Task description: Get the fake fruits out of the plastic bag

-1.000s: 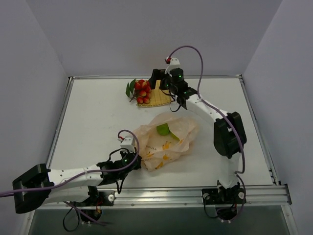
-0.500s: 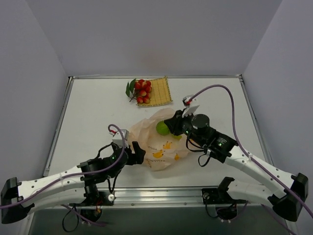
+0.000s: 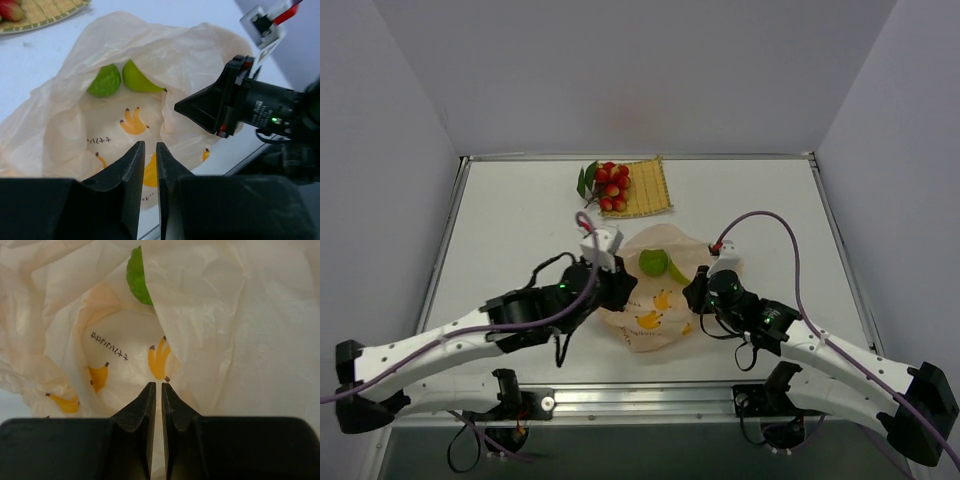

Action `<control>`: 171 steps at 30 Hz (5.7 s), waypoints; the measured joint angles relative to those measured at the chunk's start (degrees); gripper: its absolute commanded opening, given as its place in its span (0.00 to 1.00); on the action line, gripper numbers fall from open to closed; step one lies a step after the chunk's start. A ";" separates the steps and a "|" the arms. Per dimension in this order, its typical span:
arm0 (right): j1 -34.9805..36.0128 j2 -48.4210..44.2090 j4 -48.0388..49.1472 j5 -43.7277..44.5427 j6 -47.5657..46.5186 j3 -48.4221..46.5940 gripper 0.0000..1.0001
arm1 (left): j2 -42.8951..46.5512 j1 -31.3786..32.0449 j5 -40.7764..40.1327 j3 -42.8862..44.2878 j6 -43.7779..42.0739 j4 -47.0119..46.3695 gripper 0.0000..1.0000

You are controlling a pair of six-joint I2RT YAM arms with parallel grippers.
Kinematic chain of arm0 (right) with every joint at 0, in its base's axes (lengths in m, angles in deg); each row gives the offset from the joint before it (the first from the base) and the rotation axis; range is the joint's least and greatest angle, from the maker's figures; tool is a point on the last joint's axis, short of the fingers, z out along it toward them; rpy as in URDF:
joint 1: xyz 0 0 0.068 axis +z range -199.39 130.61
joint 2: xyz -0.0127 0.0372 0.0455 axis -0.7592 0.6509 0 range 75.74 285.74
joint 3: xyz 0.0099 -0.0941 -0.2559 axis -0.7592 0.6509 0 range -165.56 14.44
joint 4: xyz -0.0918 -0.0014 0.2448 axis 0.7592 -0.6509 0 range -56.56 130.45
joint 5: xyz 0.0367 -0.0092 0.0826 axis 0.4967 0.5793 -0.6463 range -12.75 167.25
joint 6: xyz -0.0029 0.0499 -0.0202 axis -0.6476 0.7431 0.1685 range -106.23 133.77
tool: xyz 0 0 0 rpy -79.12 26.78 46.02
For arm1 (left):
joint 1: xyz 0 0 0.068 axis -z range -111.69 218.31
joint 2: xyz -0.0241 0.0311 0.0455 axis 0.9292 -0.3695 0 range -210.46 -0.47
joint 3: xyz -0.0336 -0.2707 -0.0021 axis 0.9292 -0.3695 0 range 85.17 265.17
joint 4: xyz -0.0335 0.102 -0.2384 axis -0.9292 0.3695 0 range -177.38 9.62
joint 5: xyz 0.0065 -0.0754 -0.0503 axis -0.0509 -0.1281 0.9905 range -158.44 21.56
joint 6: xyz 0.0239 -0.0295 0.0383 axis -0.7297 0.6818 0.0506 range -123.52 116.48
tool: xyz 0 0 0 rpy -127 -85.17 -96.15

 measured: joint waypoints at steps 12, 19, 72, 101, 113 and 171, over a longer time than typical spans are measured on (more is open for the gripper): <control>-3.91 6.03 3.06 0.76 2.54 5.66 0.06 | -27.98 -21.35 10.08 -4.68 -12.44 -17.92 0.11; -10.49 14.75 8.17 -3.41 3.82 9.09 0.06 | -36.94 -27.58 21.03 1.95 -11.87 -29.94 0.11; -19.17 41.75 13.92 -14.23 -12.61 -24.00 0.11 | -21.14 -22.34 21.40 -21.14 -5.33 -27.96 0.10; -15.69 33.94 23.06 -15.63 -11.06 -6.88 0.15 | -33.62 -18.86 18.51 -4.22 -9.88 -19.15 0.66; -15.30 34.56 25.51 -15.67 -10.97 -5.81 0.16 | -39.76 -22.40 18.82 -2.56 -12.04 -22.49 0.87; -14.58 30.84 27.54 -14.67 -8.70 -4.24 0.20 | -49.92 -32.81 19.08 40.33 -8.09 -11.74 0.09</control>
